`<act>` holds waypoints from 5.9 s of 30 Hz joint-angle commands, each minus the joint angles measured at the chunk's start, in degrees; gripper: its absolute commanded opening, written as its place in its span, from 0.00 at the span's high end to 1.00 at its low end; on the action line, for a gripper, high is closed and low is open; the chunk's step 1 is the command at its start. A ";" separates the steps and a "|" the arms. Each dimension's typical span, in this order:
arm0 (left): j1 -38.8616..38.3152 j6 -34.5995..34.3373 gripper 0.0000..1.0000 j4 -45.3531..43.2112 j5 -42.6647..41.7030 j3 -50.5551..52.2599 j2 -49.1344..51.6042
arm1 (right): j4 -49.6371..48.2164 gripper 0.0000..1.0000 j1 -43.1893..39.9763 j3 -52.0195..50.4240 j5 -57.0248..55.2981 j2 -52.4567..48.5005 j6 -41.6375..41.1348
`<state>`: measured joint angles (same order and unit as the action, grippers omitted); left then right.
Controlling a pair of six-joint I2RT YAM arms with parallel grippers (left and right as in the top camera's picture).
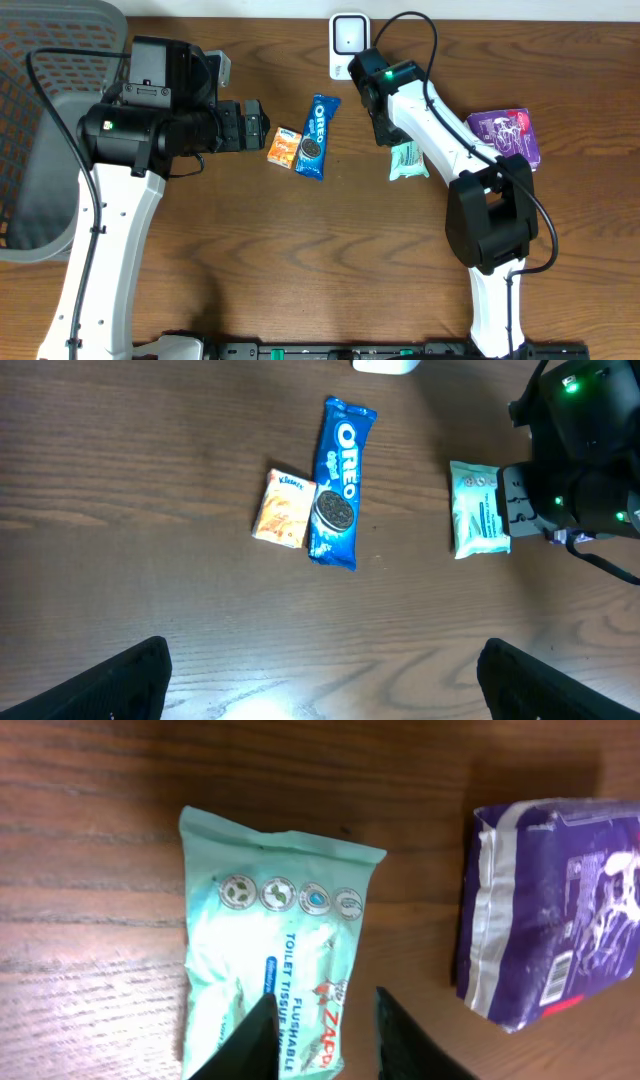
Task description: Scan the item barcode
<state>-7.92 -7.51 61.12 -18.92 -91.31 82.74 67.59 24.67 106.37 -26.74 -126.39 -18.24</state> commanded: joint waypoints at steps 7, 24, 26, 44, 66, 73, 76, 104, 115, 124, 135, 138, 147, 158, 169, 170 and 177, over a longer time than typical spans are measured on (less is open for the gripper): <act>0.13 -0.09 0.02 0.09 0.52 0.11 0.11 | -3.34 0.54 1.66 -2.60 9.01 -0.13 -0.37; 0.15 -0.09 0.02 0.09 0.52 0.11 0.11 | -21.64 0.60 0.42 -23.04 0.33 -0.26 -1.90; 0.15 -0.09 0.02 0.09 0.52 0.11 0.11 | -22.25 0.56 -0.26 -24.15 0.31 -0.28 -1.90; 0.15 -0.09 0.02 0.09 0.52 0.11 0.11 | -28.65 0.99 -7.26 -30.69 13.68 -0.28 -1.20; 0.15 -0.09 0.02 0.09 0.52 0.11 0.11 | -23.71 0.99 -28.74 -23.71 83.01 1.11 10.40; 0.15 -0.09 0.02 0.09 0.52 0.11 0.11 | -16.31 0.85 -31.56 -21.51 58.73 5.81 5.75; 0.13 -0.09 0.02 0.09 0.52 0.11 0.11 | -13.03 0.60 -31.21 -18.27 50.03 9.75 4.55; 0.15 -0.09 0.02 0.09 0.52 0.11 0.11 | -17.46 0.76 -15.04 -25.22 21.31 7.87 -0.52; 0.15 -0.09 0.02 0.09 0.52 0.11 0.11 | -13.97 0.68 -16.72 -20.59 26.93 7.89 3.30; 0.15 -0.09 0.02 0.11 0.52 0.11 0.11 | -12.41 0.18 -14.34 -9.66 50.95 7.87 3.30; 0.15 -0.09 0.02 0.11 0.52 0.11 0.11 | -40.19 0.08 -2.51 -13.16 59.67 -1.53 -13.57; 0.15 -0.09 0.02 0.09 0.52 0.11 0.11 | -42.56 0.13 -0.57 -13.16 59.39 -4.28 -16.20; 0.15 -0.09 0.02 0.09 0.52 0.11 0.11 | -40.54 0.99 -0.26 -13.14 53.27 -7.32 -16.28; 0.15 -0.09 0.02 0.11 0.52 0.11 0.11 | -19.78 0.99 -1.79 -7.65 18.80 4.85 -3.63; 0.13 -0.09 0.02 0.09 0.52 0.11 0.11 | -10.67 0.99 2.12 -8.98 -7.67 1.33 0.72; 0.13 -0.09 0.02 0.09 0.52 0.11 0.11 | -10.82 0.99 2.19 -9.01 -7.69 0.87 0.72; 0.15 -0.09 0.02 0.09 0.52 0.11 0.11 | -9.97 0.99 4.04 -8.98 -16.39 -7.96 2.01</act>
<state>-7.92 -7.51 61.12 -18.94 -91.31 82.74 56.80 26.92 97.54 -37.87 -130.43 -17.47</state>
